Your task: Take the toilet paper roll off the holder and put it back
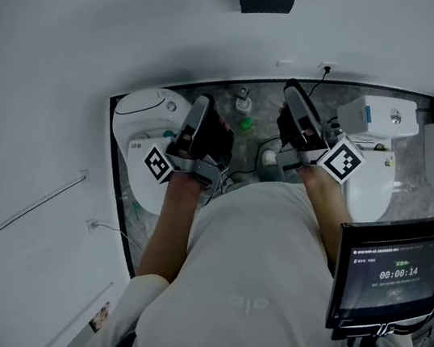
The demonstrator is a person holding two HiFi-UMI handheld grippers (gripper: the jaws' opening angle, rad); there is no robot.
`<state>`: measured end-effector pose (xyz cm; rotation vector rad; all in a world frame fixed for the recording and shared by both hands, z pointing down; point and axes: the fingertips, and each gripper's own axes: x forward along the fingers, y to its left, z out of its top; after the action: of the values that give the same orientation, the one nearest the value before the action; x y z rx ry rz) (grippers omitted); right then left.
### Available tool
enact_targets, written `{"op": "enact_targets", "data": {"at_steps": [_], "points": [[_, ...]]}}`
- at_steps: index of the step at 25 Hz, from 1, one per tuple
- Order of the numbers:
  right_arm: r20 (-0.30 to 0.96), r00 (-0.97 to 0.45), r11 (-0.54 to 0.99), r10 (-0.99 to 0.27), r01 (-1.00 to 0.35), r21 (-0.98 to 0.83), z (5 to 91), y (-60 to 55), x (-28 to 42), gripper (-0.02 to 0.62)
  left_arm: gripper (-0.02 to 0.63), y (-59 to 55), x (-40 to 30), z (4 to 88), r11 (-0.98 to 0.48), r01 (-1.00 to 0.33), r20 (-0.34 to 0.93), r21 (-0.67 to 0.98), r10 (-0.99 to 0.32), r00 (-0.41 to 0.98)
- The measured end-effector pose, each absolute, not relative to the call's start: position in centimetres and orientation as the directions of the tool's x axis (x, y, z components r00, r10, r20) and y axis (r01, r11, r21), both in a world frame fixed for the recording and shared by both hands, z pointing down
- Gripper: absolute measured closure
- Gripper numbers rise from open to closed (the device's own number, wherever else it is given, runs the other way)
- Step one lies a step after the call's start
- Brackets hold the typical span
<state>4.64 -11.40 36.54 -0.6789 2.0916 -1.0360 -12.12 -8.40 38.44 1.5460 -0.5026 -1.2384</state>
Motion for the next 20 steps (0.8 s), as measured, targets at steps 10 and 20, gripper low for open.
{"op": "enact_targets", "data": {"at_steps": [10,20], "points": [[-0.338,-0.635,0.524,-0.695,-0.125,-0.842,37.18,-11.38,4.18,0.410,0.580,-8.21,-12.37,38.31,-0.379,0.262,-0.455,0.887,-0.812,0.366],[-0.332,-0.643,0.520,-0.690,-0.122,-0.845,37.37,-11.23,3.97,0.410,0.580,-8.13,-12.47,38.44,-0.374,0.255,-0.447,0.892,-0.817,0.364]]}}
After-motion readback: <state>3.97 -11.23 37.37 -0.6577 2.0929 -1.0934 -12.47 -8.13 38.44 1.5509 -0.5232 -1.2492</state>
